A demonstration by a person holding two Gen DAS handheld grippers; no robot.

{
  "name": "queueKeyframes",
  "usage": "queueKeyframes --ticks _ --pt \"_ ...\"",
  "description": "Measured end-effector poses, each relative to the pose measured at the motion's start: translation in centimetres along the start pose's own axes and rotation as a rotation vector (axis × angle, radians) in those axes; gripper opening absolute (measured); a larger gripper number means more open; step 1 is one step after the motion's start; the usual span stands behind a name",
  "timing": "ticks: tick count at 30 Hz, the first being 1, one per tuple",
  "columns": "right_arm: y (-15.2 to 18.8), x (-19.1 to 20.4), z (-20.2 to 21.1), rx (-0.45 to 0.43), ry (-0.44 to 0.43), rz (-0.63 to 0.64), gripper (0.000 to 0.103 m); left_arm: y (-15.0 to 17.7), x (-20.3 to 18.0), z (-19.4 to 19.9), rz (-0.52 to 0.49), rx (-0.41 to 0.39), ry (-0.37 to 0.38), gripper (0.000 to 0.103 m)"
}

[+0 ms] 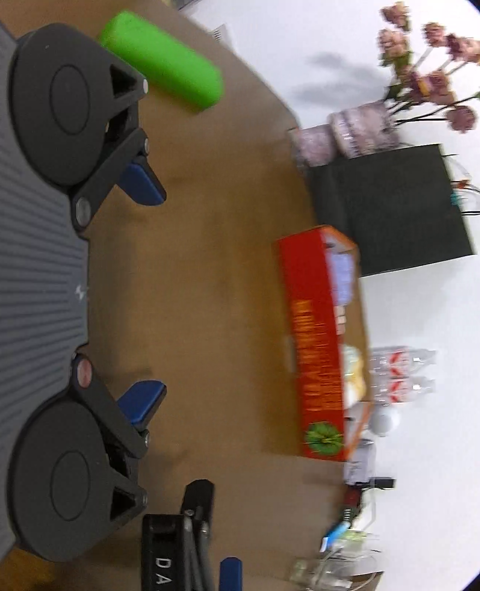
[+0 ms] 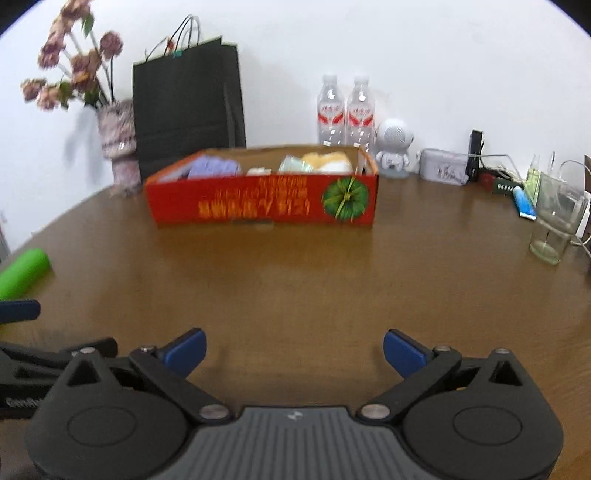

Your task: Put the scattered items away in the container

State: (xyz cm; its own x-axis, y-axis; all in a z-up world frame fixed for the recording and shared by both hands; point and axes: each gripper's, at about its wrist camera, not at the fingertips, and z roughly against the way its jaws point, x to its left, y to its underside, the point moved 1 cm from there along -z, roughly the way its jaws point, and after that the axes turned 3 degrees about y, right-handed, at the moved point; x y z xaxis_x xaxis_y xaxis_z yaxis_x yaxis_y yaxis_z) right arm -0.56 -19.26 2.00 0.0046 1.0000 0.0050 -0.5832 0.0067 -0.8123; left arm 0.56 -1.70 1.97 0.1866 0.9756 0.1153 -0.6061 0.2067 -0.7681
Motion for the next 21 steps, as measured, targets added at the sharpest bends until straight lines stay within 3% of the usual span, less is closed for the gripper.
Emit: queueKeyframes --ticks 8,14,21 --pt "1.0 -0.1 -1.1 0.040 -0.016 -0.040 0.103 0.6 0.3 -0.7 0.012 0.001 0.019 0.103" --pt "1.9 0.4 -1.2 0.076 -0.002 0.039 0.103 0.7 2.2 -1.3 0.172 0.027 0.020 0.103" --pt "1.9 0.6 -1.3 0.073 -0.007 0.041 0.103 0.7 2.2 -1.5 0.177 0.022 0.010 0.103"
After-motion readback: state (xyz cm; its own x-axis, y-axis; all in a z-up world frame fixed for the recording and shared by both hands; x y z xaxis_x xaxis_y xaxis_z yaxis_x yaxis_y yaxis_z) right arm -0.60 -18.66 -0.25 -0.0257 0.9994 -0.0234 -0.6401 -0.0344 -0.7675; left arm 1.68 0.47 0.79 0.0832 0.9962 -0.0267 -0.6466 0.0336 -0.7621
